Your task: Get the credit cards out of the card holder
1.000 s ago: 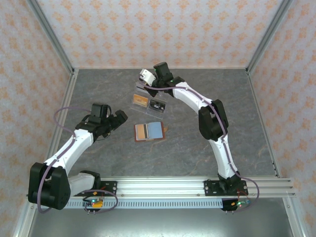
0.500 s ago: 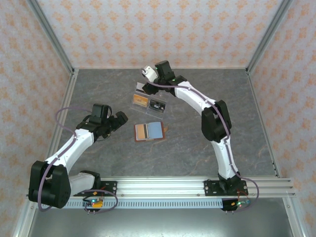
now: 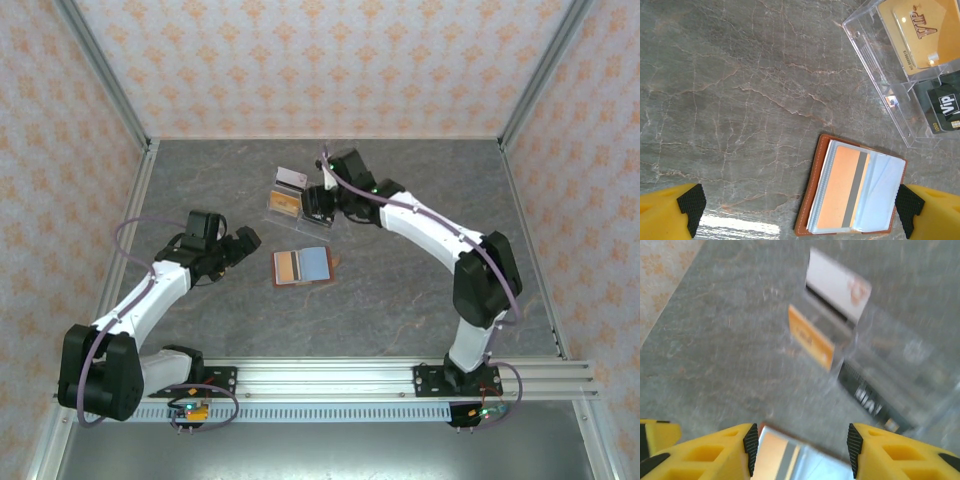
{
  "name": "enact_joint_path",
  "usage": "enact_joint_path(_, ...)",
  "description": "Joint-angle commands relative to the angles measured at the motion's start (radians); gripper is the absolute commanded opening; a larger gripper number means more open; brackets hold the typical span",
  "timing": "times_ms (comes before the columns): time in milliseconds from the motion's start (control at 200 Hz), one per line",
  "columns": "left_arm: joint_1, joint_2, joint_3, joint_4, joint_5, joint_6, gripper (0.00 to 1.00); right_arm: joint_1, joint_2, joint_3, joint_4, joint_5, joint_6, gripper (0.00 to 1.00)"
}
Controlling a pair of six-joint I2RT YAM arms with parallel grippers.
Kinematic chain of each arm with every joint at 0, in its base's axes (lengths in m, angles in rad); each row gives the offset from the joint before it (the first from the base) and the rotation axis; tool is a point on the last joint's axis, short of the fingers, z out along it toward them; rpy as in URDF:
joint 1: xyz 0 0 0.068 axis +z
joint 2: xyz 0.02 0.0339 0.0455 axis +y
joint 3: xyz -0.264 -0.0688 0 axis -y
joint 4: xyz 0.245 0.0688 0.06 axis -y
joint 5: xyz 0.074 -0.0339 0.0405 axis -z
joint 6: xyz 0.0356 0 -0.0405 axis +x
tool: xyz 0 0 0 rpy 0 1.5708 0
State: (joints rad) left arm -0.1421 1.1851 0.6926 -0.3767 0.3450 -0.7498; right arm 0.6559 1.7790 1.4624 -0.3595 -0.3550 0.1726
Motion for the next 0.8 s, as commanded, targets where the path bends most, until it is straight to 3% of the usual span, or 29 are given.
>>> enact_joint_path(0,-0.010,0.019,-0.006,0.021,0.028,0.023,1.00,0.033,-0.021,-0.088,0.002,0.005,0.205,0.52)
enact_joint_path(255,-0.086,0.066,0.005,0.036,0.026,0.014,0.93,0.090,0.059,-0.198,0.115,-0.134,0.405,0.47)
enact_joint_path(480,-0.140,0.139,0.013,0.093,0.047,-0.015,0.67,0.103,0.132,-0.198,0.164,-0.171,0.479,0.41)
enact_joint_path(791,-0.179,0.225,0.037,0.141,0.055,-0.029,0.46,0.102,0.205,-0.164,0.153,-0.156,0.516,0.30)
